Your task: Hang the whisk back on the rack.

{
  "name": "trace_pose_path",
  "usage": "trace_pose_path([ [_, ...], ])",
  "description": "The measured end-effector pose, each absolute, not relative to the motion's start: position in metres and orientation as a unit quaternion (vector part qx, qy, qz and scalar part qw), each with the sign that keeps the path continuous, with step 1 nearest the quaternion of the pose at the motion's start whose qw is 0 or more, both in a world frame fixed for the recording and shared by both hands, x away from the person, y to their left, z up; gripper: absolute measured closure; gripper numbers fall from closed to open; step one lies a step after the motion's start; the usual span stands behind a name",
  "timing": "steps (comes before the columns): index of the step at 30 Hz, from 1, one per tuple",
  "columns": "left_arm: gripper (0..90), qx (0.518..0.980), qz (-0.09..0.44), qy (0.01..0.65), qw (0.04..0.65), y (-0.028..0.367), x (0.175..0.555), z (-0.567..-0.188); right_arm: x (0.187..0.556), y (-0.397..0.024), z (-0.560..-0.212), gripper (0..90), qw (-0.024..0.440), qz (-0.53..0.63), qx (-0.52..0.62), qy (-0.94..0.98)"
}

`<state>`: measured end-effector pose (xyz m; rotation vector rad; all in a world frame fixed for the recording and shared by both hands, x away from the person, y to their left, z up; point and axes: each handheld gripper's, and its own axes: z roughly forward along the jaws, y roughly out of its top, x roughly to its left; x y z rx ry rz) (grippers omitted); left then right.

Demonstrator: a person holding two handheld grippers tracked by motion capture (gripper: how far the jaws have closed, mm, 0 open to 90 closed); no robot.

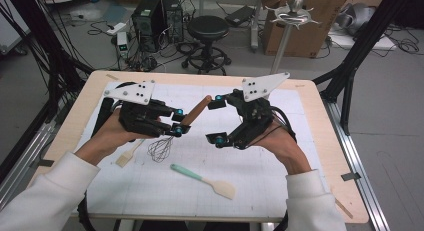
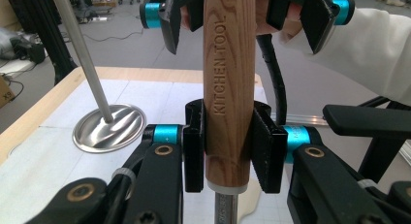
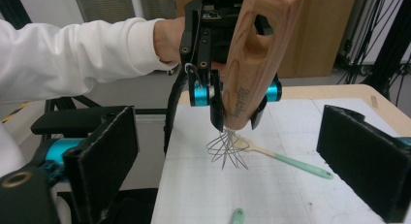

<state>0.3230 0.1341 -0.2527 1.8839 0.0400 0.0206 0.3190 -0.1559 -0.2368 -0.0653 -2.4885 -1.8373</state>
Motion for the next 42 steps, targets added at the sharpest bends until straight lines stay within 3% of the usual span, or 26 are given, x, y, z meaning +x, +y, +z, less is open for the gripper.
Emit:
trace_pose_path([
  [11, 69.8, 0.807, 0.006, 0.017, 0.590, 0.130, 0.323, -0.253, 0.322, -0.147, -0.231, 19.1, 0.031, -0.603, -0.020, -0.797],
  [34, 69.8, 0.797, 0.011, 0.010, 0.603, 0.127, 0.323, -0.253, 0.322, -0.141, -0.230, 62.8, 0.018, -0.623, -0.034, -0.781],
  [42, 70.0, 0.803, 0.007, 0.011, 0.596, 0.125, 0.323, -0.254, 0.323, -0.141, -0.232, 68.5, 0.016, -0.625, -0.038, -0.780],
])
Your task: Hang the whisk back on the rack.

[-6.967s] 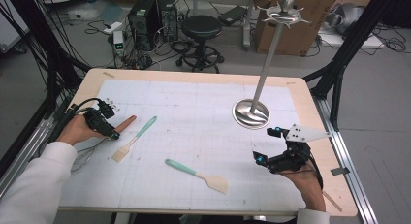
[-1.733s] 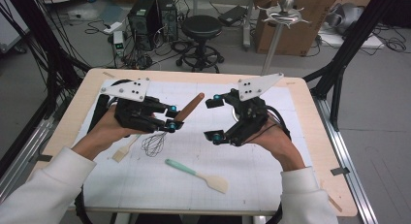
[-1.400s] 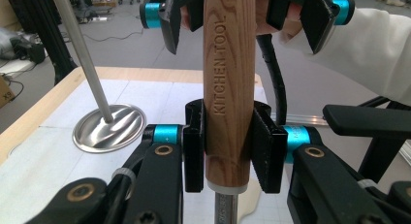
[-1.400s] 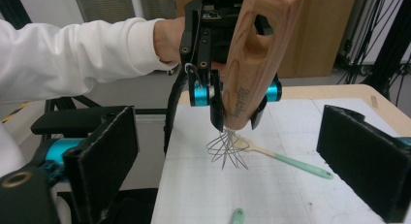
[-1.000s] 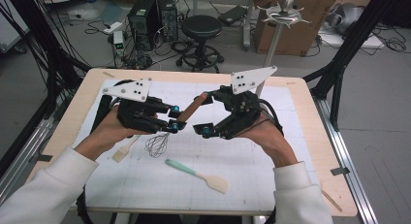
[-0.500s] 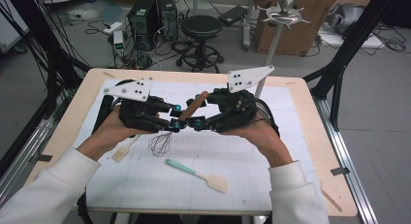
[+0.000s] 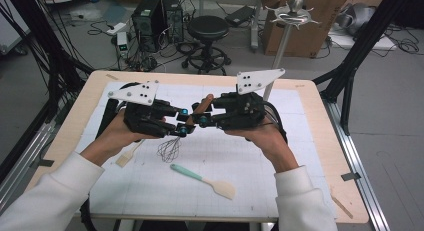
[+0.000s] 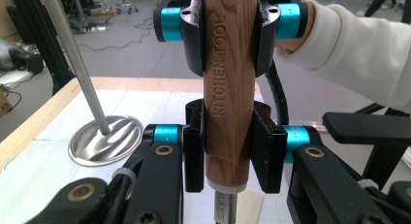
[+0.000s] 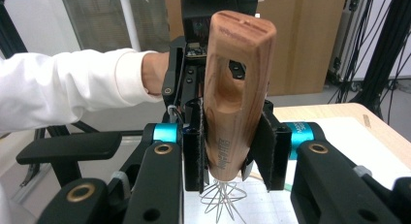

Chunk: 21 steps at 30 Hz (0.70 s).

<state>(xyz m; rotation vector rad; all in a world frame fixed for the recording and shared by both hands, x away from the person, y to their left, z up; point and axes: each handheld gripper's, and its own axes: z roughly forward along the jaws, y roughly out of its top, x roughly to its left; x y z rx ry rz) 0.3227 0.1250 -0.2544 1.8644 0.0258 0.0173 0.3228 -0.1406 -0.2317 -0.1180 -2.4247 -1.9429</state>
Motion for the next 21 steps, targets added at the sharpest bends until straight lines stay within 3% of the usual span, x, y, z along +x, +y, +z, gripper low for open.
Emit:
trace_pose_path([
  [7, 68.9, 0.805, 0.002, 0.018, 0.593, 0.1227, 0.3243, -0.2566, 0.3216, -0.1409, -0.2313, 70.3, 0.009, -0.612, -0.041, -0.790],
  [9, 62.2, 0.809, 0.008, 0.023, 0.587, 0.1222, 0.3237, -0.2567, 0.3215, -0.1418, -0.2305, 71.0, 0.011, -0.611, -0.041, -0.790],
  [11, 70.0, 0.807, 0.016, 0.018, 0.589, 0.1202, 0.3232, -0.2567, 0.3215, -0.1405, -0.2315, 71.1, 0.004, -0.604, -0.055, -0.795],
  [13, 69.7, 0.804, 0.022, 0.020, 0.593, 0.1184, 0.3235, -0.2562, 0.3217, -0.1406, -0.2310, 71.1, -0.002, -0.604, -0.056, -0.795],
  [21, 40.6, 0.821, 0.045, 0.044, 0.567, 0.1253, 0.3218, -0.2597, 0.3197, -0.1496, -0.2262, 71.2, 0.001, -0.616, -0.051, -0.786],
])
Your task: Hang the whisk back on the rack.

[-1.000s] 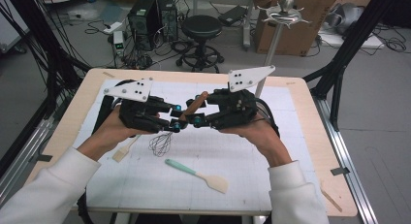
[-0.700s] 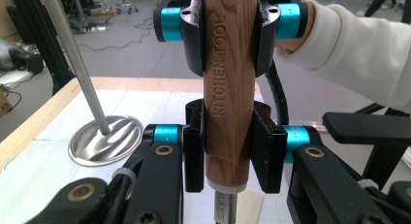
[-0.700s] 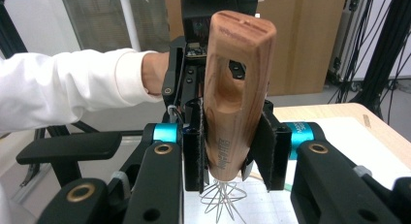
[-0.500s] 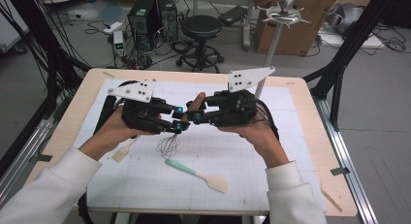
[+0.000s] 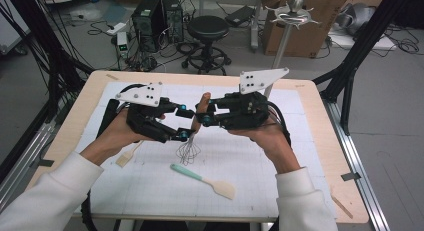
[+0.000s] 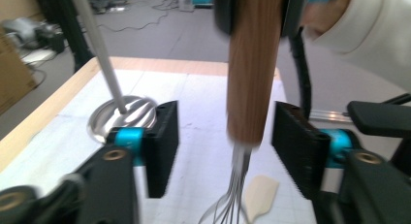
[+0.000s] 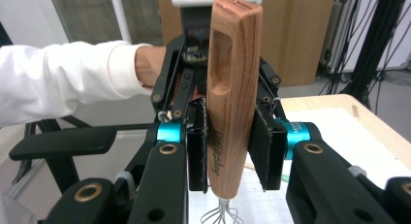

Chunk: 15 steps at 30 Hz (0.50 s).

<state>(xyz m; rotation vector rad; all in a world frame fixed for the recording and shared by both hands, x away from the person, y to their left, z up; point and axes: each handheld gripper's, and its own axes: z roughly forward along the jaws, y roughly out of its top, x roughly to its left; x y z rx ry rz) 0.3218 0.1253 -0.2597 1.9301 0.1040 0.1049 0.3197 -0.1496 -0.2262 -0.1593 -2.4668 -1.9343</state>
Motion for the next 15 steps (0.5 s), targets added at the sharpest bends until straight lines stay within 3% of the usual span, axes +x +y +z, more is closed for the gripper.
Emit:
trace_pose_path([
  [11, 4.2, 0.833, 0.066, 0.069, 0.545, 0.154, 0.316, -0.271, 0.315, -0.174, -0.219, 71.1, -0.010, -0.607, -0.078, -0.791],
  [15, 1.6, 0.833, 0.070, 0.085, 0.542, 0.170, 0.314, -0.277, 0.314, -0.181, -0.218, 71.0, -0.015, -0.600, -0.091, -0.795],
])
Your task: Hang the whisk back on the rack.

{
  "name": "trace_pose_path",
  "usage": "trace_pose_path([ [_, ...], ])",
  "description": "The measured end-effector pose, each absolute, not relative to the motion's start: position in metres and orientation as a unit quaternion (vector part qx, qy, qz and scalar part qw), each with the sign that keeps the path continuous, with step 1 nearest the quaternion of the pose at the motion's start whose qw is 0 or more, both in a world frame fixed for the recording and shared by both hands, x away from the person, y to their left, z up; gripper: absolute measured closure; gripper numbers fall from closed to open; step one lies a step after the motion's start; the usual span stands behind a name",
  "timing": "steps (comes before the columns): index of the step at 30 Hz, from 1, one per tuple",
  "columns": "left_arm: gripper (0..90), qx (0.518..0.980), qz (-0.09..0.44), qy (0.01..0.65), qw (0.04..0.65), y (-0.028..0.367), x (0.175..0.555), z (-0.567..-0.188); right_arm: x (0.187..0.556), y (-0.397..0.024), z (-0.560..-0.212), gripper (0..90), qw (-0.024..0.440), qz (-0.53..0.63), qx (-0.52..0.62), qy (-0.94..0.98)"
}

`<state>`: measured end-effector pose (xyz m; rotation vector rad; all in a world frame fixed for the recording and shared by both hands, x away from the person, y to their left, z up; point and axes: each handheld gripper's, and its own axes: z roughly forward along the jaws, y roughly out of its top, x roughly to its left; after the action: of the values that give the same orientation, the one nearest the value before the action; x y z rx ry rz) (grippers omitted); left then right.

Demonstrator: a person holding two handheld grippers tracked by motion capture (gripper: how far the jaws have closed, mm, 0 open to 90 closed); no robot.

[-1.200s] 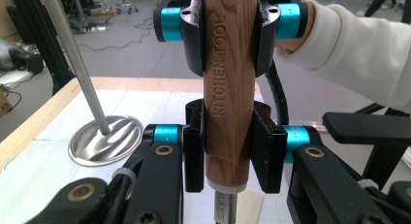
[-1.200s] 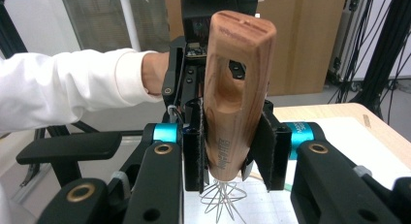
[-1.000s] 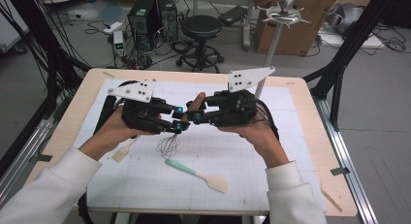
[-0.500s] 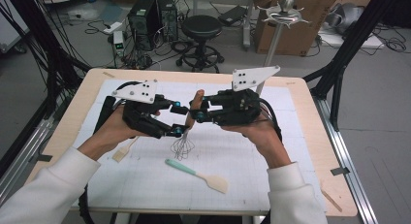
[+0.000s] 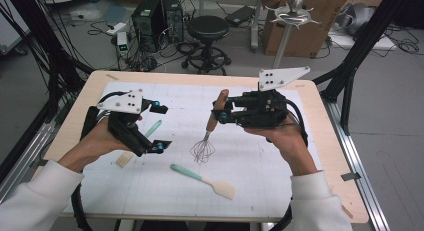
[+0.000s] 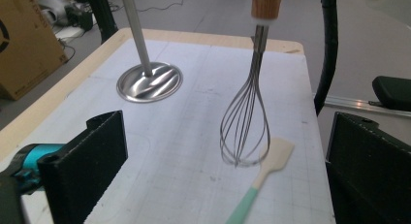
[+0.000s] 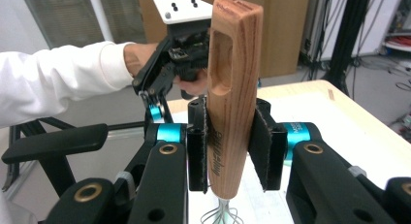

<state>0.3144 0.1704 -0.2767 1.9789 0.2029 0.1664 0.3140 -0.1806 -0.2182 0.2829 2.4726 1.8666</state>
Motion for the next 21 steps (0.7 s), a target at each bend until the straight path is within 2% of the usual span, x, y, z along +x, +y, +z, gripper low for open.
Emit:
trace_pose_path([
  [17, 1.6, 0.812, 0.111, 0.157, 0.552, 0.238, 0.300, -0.318, 0.312, -0.214, -0.213, 71.0, 0.053, 0.569, 0.152, 0.806],
  [21, 1.7, 0.808, 0.130, 0.171, 0.548, 0.253, 0.298, -0.325, 0.316, -0.223, -0.212, 70.9, 0.047, 0.571, 0.177, 0.801],
])
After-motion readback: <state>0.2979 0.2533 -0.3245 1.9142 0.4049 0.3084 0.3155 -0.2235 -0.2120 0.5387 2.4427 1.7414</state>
